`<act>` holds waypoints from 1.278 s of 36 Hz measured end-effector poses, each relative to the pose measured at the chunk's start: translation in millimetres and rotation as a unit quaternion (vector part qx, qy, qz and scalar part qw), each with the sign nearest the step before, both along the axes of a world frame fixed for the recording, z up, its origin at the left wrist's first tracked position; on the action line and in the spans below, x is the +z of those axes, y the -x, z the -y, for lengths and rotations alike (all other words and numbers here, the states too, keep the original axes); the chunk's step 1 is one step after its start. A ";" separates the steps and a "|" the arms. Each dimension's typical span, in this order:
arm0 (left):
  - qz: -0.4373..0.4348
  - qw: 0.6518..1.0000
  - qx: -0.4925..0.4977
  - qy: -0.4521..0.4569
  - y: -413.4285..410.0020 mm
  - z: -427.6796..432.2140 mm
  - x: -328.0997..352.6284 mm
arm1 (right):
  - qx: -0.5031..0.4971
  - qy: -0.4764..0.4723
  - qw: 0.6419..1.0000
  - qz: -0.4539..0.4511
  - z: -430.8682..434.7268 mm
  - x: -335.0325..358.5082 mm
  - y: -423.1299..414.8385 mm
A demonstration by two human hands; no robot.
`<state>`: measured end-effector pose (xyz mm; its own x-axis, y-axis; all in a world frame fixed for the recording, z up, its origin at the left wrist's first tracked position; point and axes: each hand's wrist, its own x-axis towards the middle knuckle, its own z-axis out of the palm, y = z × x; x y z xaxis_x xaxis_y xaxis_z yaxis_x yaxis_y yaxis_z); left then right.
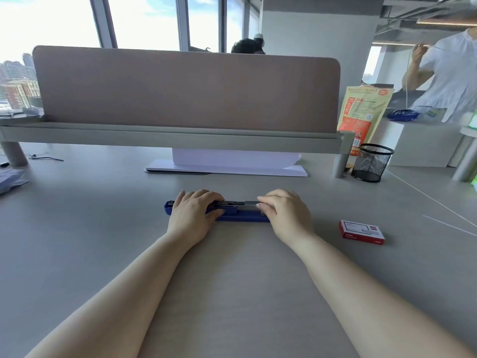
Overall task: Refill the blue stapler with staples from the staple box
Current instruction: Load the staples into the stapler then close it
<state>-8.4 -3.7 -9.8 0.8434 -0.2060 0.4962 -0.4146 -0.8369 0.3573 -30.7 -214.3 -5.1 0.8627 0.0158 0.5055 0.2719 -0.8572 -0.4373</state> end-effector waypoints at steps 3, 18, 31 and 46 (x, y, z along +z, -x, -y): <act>-0.007 1.000 0.010 -0.014 0.5 0.6 0.7 | 0.004 -0.039 0.998 -0.040 2.1 -2.9 -1.7; -0.209 0.942 0.263 0.005 13.6 -20.4 7.8 | -0.062 -0.058 0.990 -0.113 10.1 -7.5 -3.4; -0.063 0.944 0.110 0.306 14.9 -12.4 19.4 | -0.051 -0.101 0.983 -0.144 12.9 -3.4 6.7; -0.036 0.984 -0.168 0.045 29.2 34.3 9.7 | -0.026 -0.243 0.951 -0.190 26.2 -0.2 7.0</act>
<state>-37.6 -38.0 -0.1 0.7692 -0.4373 0.4660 -0.6331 -0.6207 0.4625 -37.7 -240.5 -5.3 0.9777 -0.1882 0.0928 -0.0231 -0.5359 -0.8439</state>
